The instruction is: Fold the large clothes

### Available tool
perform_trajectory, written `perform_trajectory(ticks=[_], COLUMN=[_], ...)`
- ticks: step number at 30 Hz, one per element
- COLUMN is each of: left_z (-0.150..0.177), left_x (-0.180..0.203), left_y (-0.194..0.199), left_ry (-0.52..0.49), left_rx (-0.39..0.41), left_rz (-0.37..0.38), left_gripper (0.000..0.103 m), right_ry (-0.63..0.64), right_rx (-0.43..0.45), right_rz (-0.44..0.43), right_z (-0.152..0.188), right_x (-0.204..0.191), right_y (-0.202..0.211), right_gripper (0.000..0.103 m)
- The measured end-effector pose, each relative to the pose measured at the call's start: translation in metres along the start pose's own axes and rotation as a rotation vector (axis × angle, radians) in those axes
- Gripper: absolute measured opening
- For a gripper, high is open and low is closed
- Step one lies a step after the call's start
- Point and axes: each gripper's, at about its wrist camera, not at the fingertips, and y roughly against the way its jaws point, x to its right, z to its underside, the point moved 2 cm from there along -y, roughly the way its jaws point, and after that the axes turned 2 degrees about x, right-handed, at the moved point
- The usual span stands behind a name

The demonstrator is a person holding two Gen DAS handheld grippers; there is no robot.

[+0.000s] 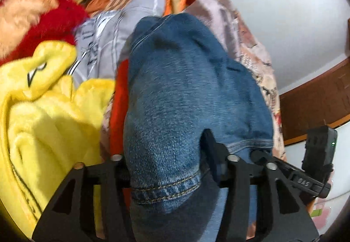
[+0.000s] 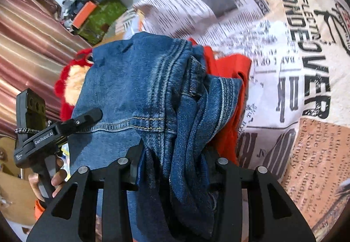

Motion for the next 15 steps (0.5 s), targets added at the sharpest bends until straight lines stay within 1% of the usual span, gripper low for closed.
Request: perform_trajectory(ticks=[2,3,5,9,11,12,15], left_z=[0.006,0.009,0.018,0.038,0.049,0.056,0.074], left_x=[-0.003,-0.003,0.001,0.009,0.011,0.011,0.008], left_y=[0.003,0.007,0.016,0.035,0.047,0.053,0.062], left_ry=[0.003,-0.004,-0.029,-0.091,-0.102,-0.102,-0.093], left_rx=[0.012,0.018,0.03,0.047,0.076,0.086,0.083], left_rz=[0.021,0.011,-0.021,-0.09,-0.135,-0.145,-0.168], left_gripper=[0.062,0.064,0.066,0.069,0.073,0.077,0.078], right_ry=[0.028,0.055,0.109,0.198,0.209,0.212,0.216], right_rx=[0.013,0.024,0.044,0.078,0.087,0.088,0.103], right_rz=[0.016,0.033,0.081,0.163,0.177,0.18,0.192], right_z=[0.006,0.01,0.02,0.036,0.043,0.049,0.059], right_x=[-0.001,-0.002,-0.009,-0.014,-0.013,-0.013,-0.012], right_y=[0.005,0.008,0.019,0.034,0.04,0.045,0.058], right_gripper=[0.042,0.045,0.053,0.063,0.065,0.065,0.065])
